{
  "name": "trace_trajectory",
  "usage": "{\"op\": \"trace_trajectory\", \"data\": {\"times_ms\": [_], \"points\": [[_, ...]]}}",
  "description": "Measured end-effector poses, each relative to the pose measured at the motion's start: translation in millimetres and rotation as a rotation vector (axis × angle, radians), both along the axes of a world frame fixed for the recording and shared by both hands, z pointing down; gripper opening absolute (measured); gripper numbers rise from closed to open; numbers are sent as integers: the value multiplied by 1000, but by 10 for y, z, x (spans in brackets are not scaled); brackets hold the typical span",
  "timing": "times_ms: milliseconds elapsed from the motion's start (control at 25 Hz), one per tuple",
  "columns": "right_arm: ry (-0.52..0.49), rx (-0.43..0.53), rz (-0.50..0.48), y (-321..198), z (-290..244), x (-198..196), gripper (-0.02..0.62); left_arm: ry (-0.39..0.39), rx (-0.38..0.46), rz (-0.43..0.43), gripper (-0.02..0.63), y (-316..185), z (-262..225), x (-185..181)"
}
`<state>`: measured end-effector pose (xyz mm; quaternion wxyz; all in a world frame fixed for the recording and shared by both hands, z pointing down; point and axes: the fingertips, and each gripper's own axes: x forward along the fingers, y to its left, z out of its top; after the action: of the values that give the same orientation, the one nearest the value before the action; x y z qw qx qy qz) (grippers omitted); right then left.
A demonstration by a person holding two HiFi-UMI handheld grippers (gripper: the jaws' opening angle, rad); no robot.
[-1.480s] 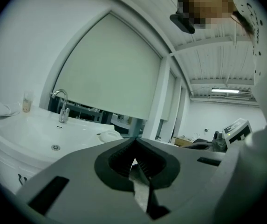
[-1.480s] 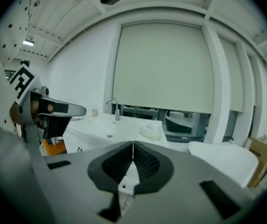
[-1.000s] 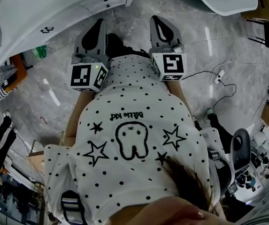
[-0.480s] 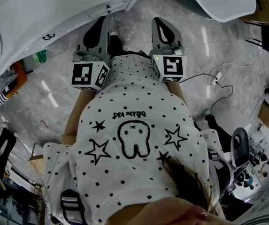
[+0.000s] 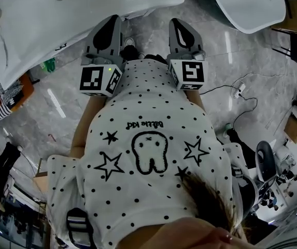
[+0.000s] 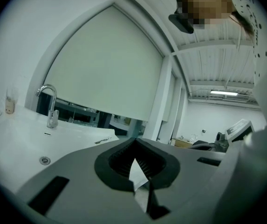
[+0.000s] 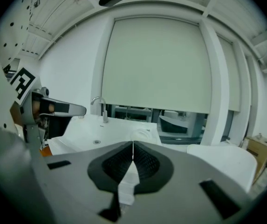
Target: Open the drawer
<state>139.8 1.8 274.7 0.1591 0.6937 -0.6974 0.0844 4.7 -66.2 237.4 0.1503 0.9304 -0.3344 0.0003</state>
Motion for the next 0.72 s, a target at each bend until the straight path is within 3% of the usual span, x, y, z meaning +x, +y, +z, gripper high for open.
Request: {"op": "trace_trajectory", "data": {"times_ms": [80, 280, 720], "points": [[-8, -11, -5, 4, 251, 52, 14, -7, -6, -10, 5, 6, 230, 44], [-14, -44, -30, -617, 548, 39, 14, -4, -23, -24, 5, -632, 494, 64], [-28, -55, -84, -699, 607, -88, 14, -19, -52, -63, 5, -641, 543, -86]]}}
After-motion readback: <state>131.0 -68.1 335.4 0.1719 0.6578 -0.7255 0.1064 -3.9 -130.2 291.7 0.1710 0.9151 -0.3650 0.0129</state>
